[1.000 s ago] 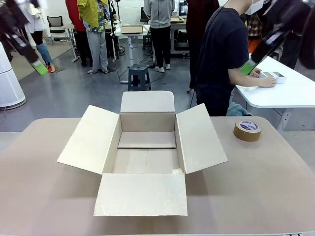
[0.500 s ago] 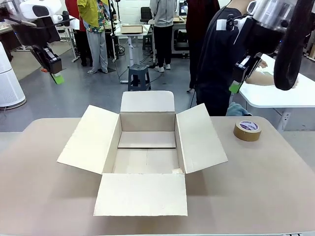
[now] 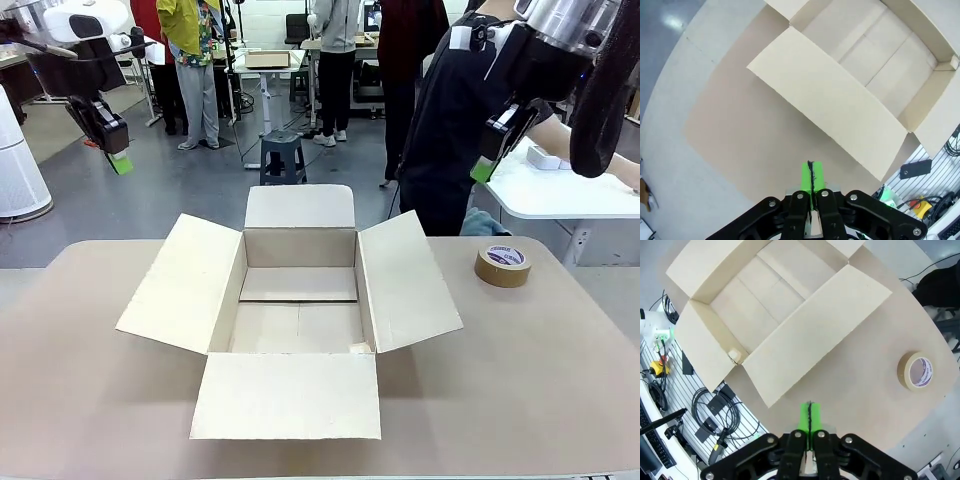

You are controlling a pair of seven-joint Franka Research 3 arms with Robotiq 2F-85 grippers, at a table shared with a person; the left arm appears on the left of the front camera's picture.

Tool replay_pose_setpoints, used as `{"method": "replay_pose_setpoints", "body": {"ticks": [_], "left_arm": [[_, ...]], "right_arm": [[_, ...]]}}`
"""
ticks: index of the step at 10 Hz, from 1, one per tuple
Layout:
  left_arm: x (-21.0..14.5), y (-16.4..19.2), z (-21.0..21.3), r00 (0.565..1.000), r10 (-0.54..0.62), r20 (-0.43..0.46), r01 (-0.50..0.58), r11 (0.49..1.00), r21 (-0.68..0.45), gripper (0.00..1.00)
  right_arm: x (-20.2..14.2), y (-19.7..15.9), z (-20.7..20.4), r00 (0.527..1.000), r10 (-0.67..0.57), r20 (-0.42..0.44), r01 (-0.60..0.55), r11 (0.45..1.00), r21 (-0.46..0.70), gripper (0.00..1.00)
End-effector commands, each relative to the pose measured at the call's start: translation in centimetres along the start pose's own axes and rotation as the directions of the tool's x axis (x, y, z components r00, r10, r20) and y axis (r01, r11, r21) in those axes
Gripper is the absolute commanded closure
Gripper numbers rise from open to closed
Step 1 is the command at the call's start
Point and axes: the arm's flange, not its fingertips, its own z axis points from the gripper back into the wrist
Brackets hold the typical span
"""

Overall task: Wrap the clocks to prevent damage.
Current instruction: Open the side flaps of the Package Box.

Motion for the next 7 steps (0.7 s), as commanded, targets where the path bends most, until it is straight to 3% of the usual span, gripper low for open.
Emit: {"method": "replay_pose_setpoints", "body": {"ticks": [1,4,5,7], "left_arm": [[1.0,-0.9,-0.5,0.992,0.123,-0.012,-0.123,0.992,0.043,1.00],[3.2,-5.3,-2.3,0.872,0.490,0.008,-0.481,0.854,0.197,1.00],[3.6,-6.1,-3.2,0.846,0.533,0.017,-0.522,0.822,0.227,1.00],[4.3,-6.8,-5.6,0.830,0.557,0.017,-0.548,0.811,0.204,1.00]], "right_arm": [[-0.1,-0.1,0.0,1.000,-0.003,0.000,0.003,1.000,-0.001,0.99],[2.9,5.1,-3.9,0.979,-0.200,-0.033,0.198,0.979,-0.042,0.99],[3.7,6.4,-6.0,0.976,-0.213,-0.052,0.211,0.976,-0.047,0.99],[5.3,8.5,-10.2,0.972,-0.210,-0.106,0.203,0.976,-0.075,0.99]]}}
